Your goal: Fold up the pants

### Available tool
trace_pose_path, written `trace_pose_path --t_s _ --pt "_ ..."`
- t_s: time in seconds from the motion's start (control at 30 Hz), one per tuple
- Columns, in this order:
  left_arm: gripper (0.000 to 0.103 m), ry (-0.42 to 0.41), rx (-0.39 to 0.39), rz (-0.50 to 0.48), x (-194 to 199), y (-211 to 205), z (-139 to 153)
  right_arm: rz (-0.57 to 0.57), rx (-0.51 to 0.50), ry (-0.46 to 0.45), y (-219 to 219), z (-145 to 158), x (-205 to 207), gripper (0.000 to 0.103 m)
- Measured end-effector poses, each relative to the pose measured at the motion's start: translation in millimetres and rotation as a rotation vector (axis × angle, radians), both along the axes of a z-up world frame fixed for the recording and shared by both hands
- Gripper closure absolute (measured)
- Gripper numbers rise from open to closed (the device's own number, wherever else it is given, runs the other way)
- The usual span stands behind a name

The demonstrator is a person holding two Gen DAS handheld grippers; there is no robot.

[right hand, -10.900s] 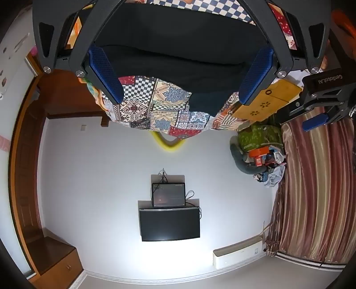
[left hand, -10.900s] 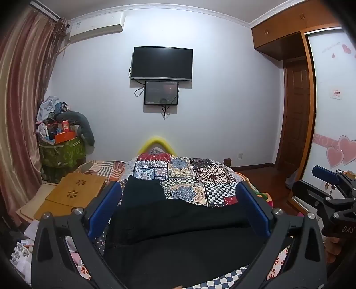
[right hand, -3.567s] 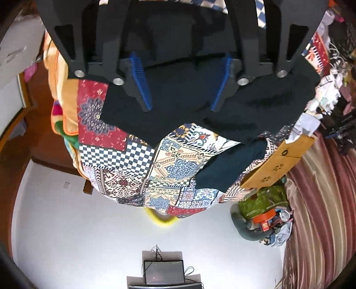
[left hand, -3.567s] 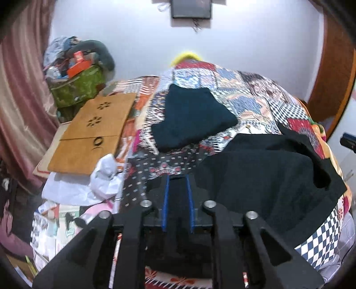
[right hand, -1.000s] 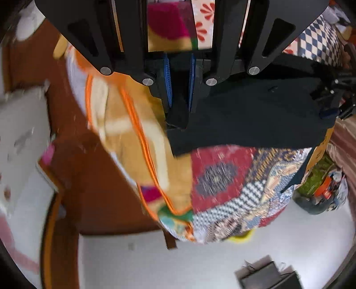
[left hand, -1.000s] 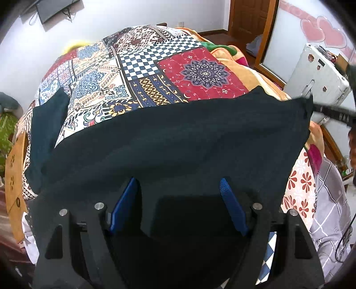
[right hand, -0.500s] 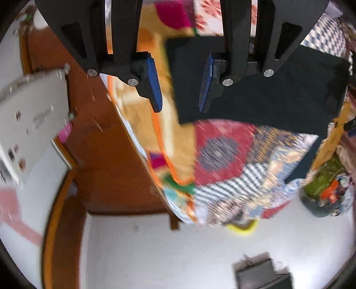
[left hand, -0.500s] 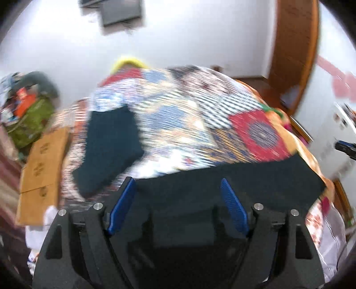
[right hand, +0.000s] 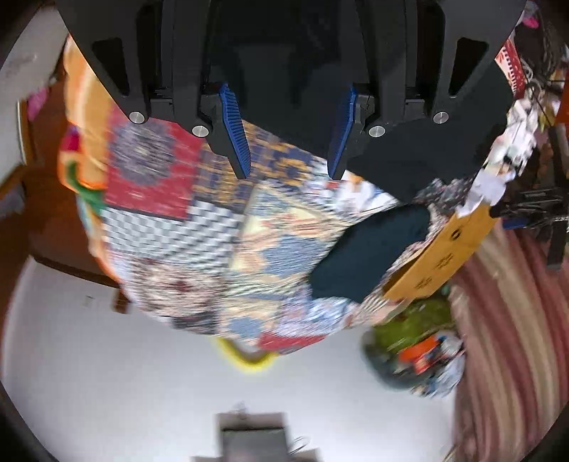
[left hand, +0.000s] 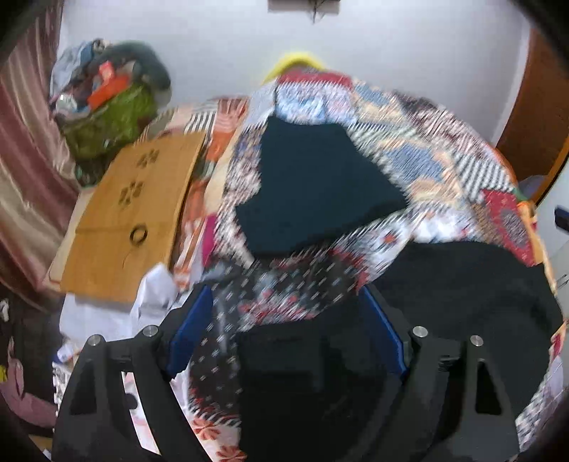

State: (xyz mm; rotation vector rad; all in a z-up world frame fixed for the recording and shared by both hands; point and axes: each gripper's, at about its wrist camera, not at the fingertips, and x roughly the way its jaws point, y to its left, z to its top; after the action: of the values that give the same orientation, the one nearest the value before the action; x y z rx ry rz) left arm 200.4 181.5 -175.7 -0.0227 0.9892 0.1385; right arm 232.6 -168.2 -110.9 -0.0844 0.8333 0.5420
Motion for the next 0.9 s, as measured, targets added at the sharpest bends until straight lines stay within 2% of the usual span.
trace_pose_path --t_s 0.1,0.17,0.33,0.43,0.6,0.63,0.7,0.73,0.77,0.87,0.9 --pt "0.019 0.074 0.02 0.018 -3.7 19.8 -31.9 0.089 -0.032 0.028 44.9 -12.7 12.0 0.062" --pt "0.019 0.104 -0.004 0.023 -3.6 26.5 -50.2 0.153 -0.06 0.046 72.2 -21.3 16.4 0.062" --pt "0.019 0.215 -0.197 0.017 -0.7 36.5 -101.9 0.306 -0.123 0.127 136.4 -51.1 26.2 0.062" --pt "0.022 0.221 -0.24 -0.012 -0.9 26.7 -115.6 0.38 -0.176 0.142 175.1 -69.1 29.8 0.062" --pt "0.032 0.191 -0.31 -0.022 -14.4 19.9 -116.0 0.421 -0.184 0.261 198.2 -90.4 42.8 0.062" --pt "0.035 0.185 -0.318 -0.021 -16.5 19.9 -115.9 0.43 -0.193 0.261 199.4 -91.6 42.8 0.062" --pt "0.045 0.171 -0.351 -0.013 -21.6 20.0 -116.9 0.432 -0.201 0.249 201.3 -89.8 37.6 0.072" --pt "0.057 0.169 -0.363 -0.012 -22.7 19.3 -117.0 0.421 -0.208 0.242 202.8 -91.5 35.9 0.077" --pt "0.068 0.171 -0.365 -0.013 -22.8 18.1 -116.8 0.404 -0.234 0.221 204.5 -93.0 32.7 0.085" --pt "0.083 0.16 -0.284 -0.014 -22.5 11.1 -109.5 0.39 -0.255 0.164 208.8 -91.6 28.0 0.093" --pt "0.085 0.146 -0.248 -0.025 -22.9 7.6 -105.1 0.383 -0.243 0.154 207.5 -89.3 28.8 0.095"
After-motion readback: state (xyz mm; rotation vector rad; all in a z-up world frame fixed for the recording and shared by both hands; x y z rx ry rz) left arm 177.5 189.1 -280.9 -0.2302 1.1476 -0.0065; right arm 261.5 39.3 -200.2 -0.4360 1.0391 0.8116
